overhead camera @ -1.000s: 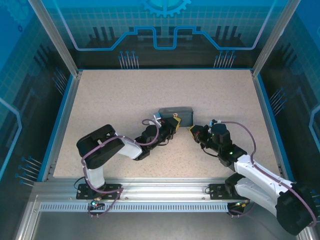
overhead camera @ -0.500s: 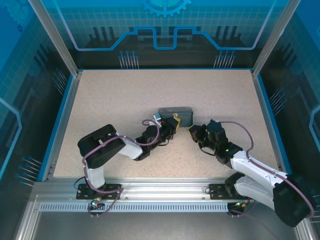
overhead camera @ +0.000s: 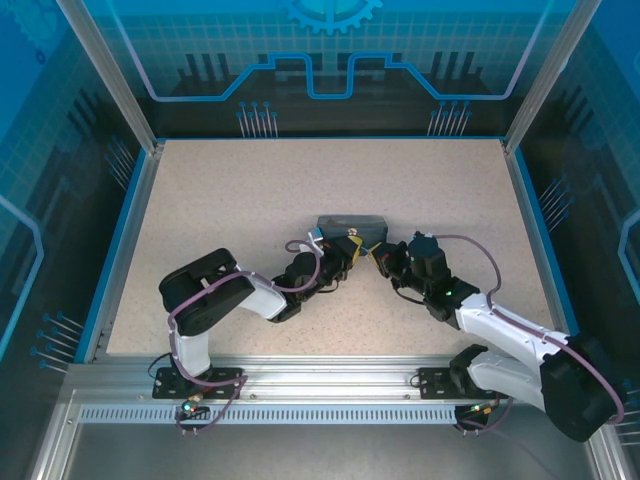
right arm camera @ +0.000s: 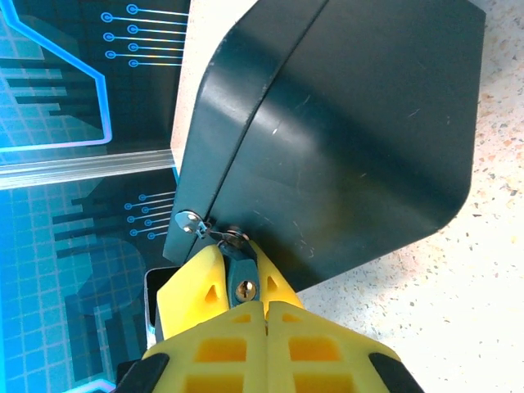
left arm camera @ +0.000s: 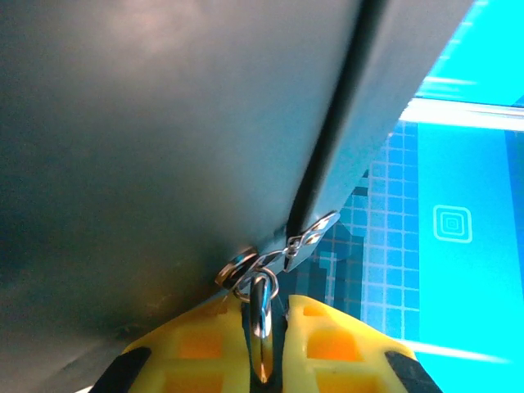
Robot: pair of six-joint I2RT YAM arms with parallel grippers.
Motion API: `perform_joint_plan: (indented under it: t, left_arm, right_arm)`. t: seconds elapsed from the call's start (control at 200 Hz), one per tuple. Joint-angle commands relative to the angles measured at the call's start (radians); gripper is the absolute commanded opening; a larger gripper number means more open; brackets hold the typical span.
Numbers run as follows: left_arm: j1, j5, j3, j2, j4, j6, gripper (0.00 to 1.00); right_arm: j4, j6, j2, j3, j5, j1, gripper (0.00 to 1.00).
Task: Unlock a padlock with a key
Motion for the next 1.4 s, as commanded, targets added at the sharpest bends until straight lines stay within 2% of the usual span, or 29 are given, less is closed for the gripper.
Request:
perform_joint_plan:
  t: [0.0, 1.396]
  left_arm:
    - [-0.007, -0.025, 0.026, 0.005, 0.101, -0.025, 0.0]
    - [-0.021, -0.015, 0.03, 0.027, 0.118, -0.042, 0.0]
  right_arm:
    - [0.023, -0.004, 0.003, 0.018, 0.03, 0.02, 0.0]
    - [0.013, -0.036, 0.015, 0.037, 0.045, -0.003, 0.0]
